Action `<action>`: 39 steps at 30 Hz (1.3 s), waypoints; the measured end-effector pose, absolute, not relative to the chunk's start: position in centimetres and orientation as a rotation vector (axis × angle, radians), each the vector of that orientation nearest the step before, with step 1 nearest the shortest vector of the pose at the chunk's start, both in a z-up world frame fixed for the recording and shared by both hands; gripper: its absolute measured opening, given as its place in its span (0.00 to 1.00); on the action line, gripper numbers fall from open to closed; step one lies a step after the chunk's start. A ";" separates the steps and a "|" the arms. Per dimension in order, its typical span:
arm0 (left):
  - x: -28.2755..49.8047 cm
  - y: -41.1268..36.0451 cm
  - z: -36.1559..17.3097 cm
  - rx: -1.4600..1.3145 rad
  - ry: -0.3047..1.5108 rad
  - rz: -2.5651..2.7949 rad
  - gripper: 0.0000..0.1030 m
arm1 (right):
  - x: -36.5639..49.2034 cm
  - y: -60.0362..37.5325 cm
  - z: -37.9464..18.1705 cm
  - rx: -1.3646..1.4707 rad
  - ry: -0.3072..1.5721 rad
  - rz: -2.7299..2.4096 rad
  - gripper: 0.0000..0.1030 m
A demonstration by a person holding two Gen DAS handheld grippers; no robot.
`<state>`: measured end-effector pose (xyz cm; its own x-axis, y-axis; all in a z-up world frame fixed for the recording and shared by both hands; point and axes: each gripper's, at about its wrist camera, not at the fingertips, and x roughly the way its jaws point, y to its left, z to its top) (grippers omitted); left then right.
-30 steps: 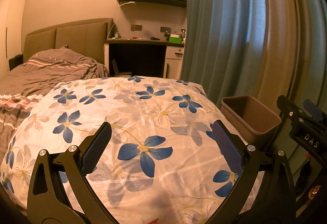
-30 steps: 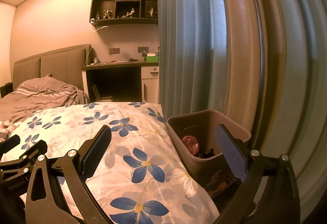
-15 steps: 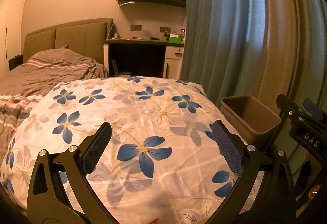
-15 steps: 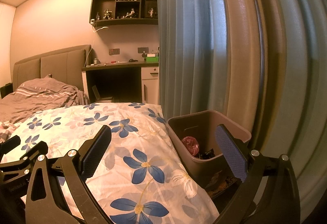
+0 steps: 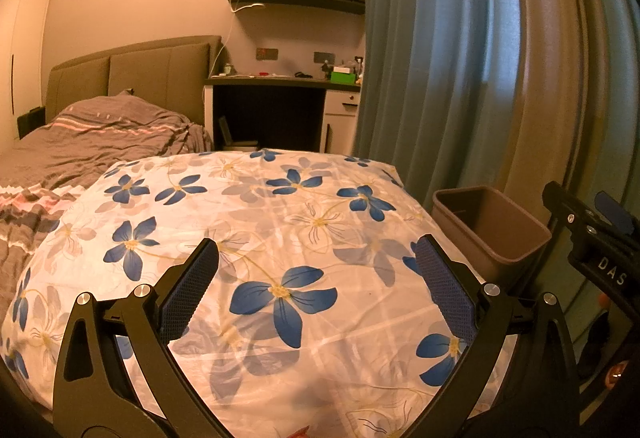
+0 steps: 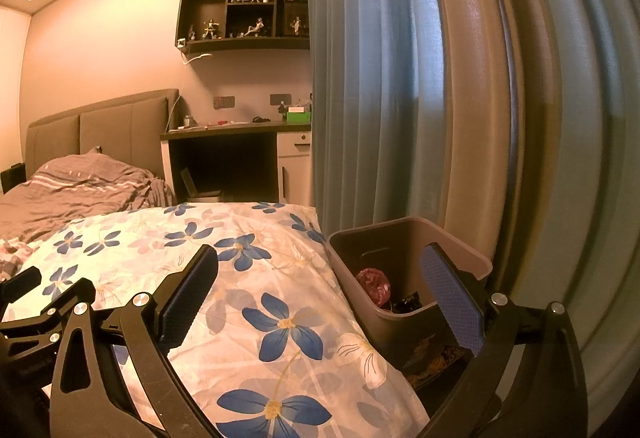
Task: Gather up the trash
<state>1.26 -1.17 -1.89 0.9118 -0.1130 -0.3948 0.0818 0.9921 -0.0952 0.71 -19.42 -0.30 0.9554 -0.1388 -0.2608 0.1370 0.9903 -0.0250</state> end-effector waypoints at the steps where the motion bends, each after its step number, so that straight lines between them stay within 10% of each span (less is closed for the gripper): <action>1: 1.3 -1.2 -1.9 -0.077 0.411 -0.100 0.94 | 0.7 -19.4 -0.3 -0.007 0.266 -0.140 0.95; 39: 1.1 -1.3 -1.9 -0.064 0.408 -0.091 0.94 | 0.8 -19.5 -0.2 -0.002 0.271 -0.135 0.95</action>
<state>1.14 -1.30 -1.93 0.9138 -0.1009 -0.3935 0.0749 0.9939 -0.0808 0.84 -19.55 -0.17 0.9546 -0.1331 -0.2666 0.1326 0.9910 -0.0198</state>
